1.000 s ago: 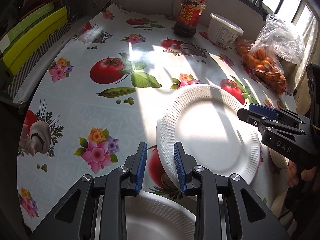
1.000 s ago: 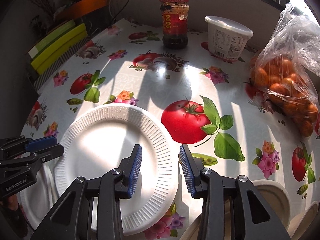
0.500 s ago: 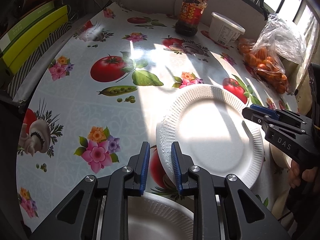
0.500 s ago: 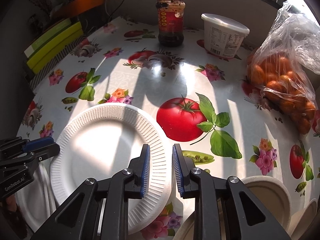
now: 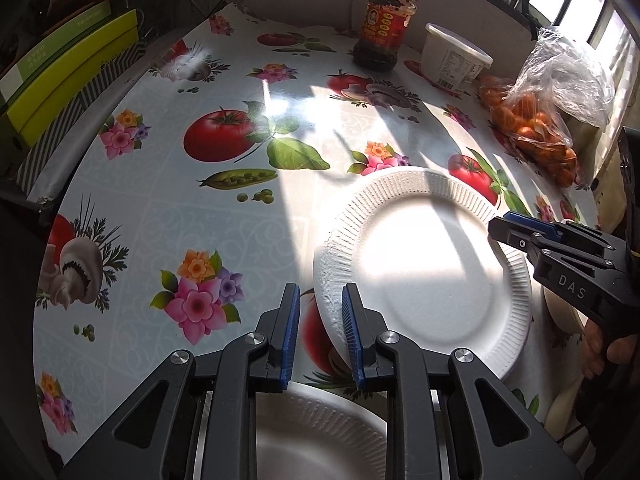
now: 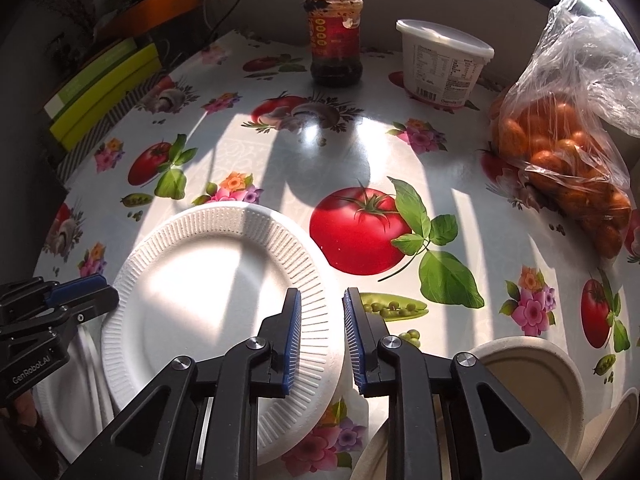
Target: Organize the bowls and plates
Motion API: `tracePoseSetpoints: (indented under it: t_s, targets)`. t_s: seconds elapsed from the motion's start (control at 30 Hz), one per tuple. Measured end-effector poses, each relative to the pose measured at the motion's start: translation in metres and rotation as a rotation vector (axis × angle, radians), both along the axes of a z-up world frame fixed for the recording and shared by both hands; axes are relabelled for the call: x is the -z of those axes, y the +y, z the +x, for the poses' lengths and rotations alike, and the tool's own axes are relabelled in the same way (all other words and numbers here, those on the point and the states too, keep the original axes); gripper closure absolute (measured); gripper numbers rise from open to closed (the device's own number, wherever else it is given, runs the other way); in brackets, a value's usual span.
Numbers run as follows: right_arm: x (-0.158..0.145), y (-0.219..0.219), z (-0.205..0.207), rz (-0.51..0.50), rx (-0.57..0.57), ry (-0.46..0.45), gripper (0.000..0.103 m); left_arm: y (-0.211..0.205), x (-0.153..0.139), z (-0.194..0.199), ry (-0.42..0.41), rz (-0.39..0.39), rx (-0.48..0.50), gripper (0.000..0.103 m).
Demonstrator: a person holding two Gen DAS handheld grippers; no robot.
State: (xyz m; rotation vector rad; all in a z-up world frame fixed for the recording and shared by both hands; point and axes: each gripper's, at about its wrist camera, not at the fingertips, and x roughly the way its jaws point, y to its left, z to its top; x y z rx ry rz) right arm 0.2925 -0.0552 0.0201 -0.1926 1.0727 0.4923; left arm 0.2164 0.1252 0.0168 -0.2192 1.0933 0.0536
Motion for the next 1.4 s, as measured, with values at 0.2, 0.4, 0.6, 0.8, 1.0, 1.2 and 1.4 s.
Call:
tracePoseSetpoints:
  t_s: [0.2, 0.4, 0.6, 0.8, 1.0, 1.2, 1.4]
  targets:
    - [-0.001, 0.000, 0.000, 0.007, 0.002, -0.004, 0.083, -0.002, 0.000, 0.000, 0.000, 0.003, 0.005, 0.088]
    - [-0.002, -0.002, 0.000, 0.013, 0.008, -0.008, 0.084, -0.004, -0.001, 0.000, -0.004, 0.008, 0.006, 0.092]
    - [-0.003, -0.002, 0.000, 0.017, 0.010, -0.012, 0.084, -0.007, -0.007, 0.001, -0.025, 0.005, 0.016, 0.097]
    - [-0.002, -0.001, 0.000, 0.015, 0.014, -0.010, 0.085, -0.005, -0.006, 0.000, -0.025, -0.005, 0.005, 0.097]
    - [-0.002, -0.002, -0.001, 0.015, 0.015, -0.009, 0.085, 0.013, -0.009, -0.003, -0.035, -0.034, -0.035, 0.097]
    - [-0.002, -0.002, 0.000, 0.014, 0.016, -0.008, 0.085, 0.021, -0.002, -0.001, -0.010, -0.150, -0.027, 0.096]
    - [-0.002, -0.002, 0.000, 0.016, 0.016, -0.010, 0.085, 0.017, 0.001, 0.002, 0.011, -0.206, -0.014, 0.096]
